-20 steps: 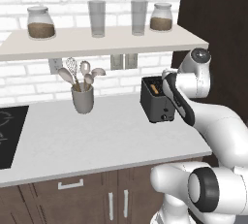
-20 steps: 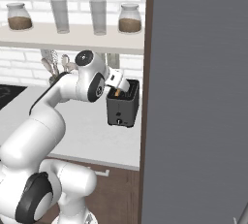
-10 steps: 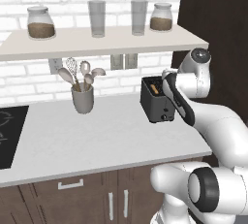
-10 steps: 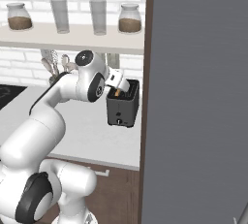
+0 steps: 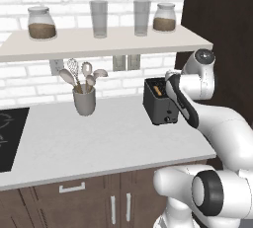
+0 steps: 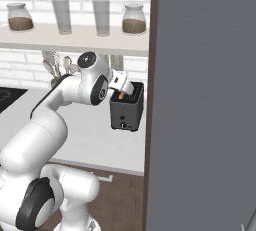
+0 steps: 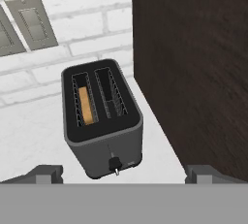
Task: Start the toaster. Once the lever pops up, take the bread to the plate on the dining counter.
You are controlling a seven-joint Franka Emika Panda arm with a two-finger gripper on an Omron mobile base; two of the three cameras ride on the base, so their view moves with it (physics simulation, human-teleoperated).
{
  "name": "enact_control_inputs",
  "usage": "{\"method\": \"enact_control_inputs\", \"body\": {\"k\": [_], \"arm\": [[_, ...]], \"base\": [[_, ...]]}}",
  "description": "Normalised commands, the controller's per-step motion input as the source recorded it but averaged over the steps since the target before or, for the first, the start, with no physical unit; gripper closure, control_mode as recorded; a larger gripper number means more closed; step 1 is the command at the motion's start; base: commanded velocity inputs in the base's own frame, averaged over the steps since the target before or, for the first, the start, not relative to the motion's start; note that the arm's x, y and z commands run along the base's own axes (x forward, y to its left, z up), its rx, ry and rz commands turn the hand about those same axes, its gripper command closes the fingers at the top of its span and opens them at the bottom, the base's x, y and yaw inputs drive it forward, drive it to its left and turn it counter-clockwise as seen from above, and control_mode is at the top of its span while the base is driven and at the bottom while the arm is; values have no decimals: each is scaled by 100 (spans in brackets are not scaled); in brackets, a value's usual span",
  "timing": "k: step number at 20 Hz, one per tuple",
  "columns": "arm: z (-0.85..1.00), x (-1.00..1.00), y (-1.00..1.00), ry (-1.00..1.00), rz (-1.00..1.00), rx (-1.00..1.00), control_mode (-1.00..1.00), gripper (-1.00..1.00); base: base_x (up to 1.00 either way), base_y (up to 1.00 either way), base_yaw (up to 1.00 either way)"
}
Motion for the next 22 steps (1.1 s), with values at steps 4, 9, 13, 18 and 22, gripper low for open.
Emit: {"method": "enact_control_inputs", "body": {"k": [4, 9, 13, 18, 22], "arm": [[0, 0, 0, 0, 0, 0, -100, -100], [0, 0, 0, 0, 0, 0, -100, -100], [0, 0, 0, 0, 0, 0, -100, -100], [0, 0, 0, 0, 0, 0, -100, -100], [0, 0, 0, 0, 0, 0, -100, -100]], "base": [[0, 0, 0], [0, 0, 0], [0, 0, 0], [0, 0, 0], [0, 0, 0]]}}
